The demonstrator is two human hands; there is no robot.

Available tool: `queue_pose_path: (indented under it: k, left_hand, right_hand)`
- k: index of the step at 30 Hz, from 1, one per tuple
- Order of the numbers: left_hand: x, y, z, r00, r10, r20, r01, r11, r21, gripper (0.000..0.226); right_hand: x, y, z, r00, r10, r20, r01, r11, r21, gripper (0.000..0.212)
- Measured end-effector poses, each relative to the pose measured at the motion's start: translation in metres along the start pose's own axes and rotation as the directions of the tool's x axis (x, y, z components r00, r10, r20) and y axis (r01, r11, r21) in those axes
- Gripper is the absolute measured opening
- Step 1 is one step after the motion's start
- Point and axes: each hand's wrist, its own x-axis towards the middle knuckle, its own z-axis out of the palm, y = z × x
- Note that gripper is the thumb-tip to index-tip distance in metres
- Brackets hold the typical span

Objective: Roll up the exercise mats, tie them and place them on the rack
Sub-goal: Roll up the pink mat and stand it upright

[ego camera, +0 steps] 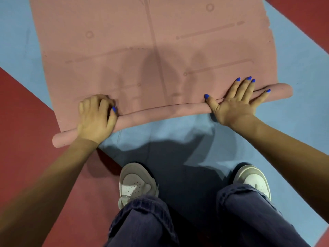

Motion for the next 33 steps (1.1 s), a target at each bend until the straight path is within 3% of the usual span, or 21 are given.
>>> queue_pose_path:
  k: [3,7,9,12,16,19,23,28,33]
  left_hand:
    - [-0.006,-0.001,0.000,0.987,0.139,-0.075,-0.142,0.989,-0.033,0.032]
    - [-0.007,-0.013,0.005,0.911,0.401,0.099,-0.394,0.916,-0.083,0.052]
    - [-0.007,-0.015,0.005,0.879,0.464,0.108,-0.462,0.886,-0.045,0.046]
    - [-0.011,-0.012,0.007,0.835,0.551,0.010,-0.550,0.833,0.057,0.036]
    - [-0.008,-0.006,0.001,0.797,0.601,-0.056,-0.587,0.794,0.157,0.025]
    - [-0.012,0.003,-0.002,0.865,0.500,-0.043,-0.486,0.856,0.175,0.019]
    - [-0.026,0.023,0.002,0.985,0.156,-0.077,-0.152,0.987,0.059,0.029]
    - [-0.010,0.031,0.001,0.994,0.007,-0.109,0.002,0.997,0.082,0.022]
    - [-0.006,0.025,0.004,0.999,-0.013,-0.051,0.013,1.000,0.007,0.060]
  right_hand:
    - [0.000,0.003,0.014,0.986,-0.020,-0.163,0.024,1.000,0.020,0.102]
    - [0.004,0.003,0.023,0.955,-0.043,-0.293,0.060,0.997,0.049,0.094]
    - [0.006,0.003,0.025,0.941,-0.047,-0.336,0.068,0.996,0.049,0.089]
    - [0.009,0.002,0.021,0.942,-0.035,-0.334,0.056,0.997,0.056,0.083]
    - [0.017,-0.001,0.017,0.920,-0.078,-0.384,0.109,0.992,0.060,0.077]
    - [0.025,-0.005,0.011,0.887,-0.092,-0.452,0.164,0.979,0.124,0.072]
    - [0.042,-0.016,-0.005,0.857,-0.093,-0.506,0.200,0.966,0.161,0.069]
    - [0.061,-0.026,-0.018,0.832,-0.142,-0.537,0.258,0.955,0.147,0.068]
    - [0.064,-0.025,-0.013,0.737,-0.137,-0.662,0.367,0.903,0.222,0.058]
